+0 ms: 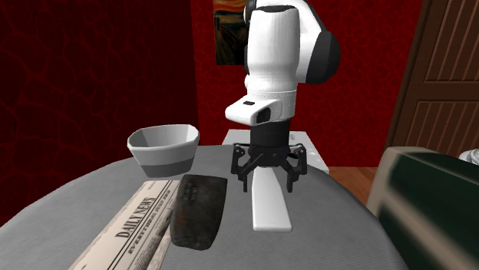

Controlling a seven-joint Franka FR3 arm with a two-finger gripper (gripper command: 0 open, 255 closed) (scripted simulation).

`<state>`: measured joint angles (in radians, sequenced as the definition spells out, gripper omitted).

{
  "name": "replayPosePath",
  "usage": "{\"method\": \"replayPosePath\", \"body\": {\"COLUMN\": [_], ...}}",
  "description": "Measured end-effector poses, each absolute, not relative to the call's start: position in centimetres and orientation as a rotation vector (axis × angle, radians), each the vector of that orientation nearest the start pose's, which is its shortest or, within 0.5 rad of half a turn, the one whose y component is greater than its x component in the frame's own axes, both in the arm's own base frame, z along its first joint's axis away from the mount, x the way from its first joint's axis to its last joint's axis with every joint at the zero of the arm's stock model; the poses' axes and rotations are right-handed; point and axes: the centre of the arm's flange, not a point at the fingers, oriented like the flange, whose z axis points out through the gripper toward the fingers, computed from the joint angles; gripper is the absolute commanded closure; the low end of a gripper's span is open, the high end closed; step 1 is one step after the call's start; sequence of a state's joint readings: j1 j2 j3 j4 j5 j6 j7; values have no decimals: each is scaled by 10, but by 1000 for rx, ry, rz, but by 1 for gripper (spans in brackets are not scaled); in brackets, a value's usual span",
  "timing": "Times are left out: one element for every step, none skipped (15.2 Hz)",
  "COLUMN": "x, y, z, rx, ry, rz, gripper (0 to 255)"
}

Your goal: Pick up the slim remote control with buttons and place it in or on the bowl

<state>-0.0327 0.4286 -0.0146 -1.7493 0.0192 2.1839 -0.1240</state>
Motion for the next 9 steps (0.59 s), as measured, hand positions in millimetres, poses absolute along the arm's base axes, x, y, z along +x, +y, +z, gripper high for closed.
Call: {"method": "replayPosePath", "body": {"x": [657,657,657,657,657,657,657,657,657], "y": [-30,-30,-30,-30,-30,-30,-30,-30,-30], "z": [328,328,328,327,327,328,328,328,328], "rx": [-3131,-3131,-3131,-3131,-3131,-3131,-3131,-3131,-3131], "ry": [-105,-105,-105,-105,-105,-105,-105,-105,-105], "rz": [-11,-11,-11,-11,-11,-12,-12,-11,-11], "gripper": [0,0,0,0,255,255,255,255,255]}}
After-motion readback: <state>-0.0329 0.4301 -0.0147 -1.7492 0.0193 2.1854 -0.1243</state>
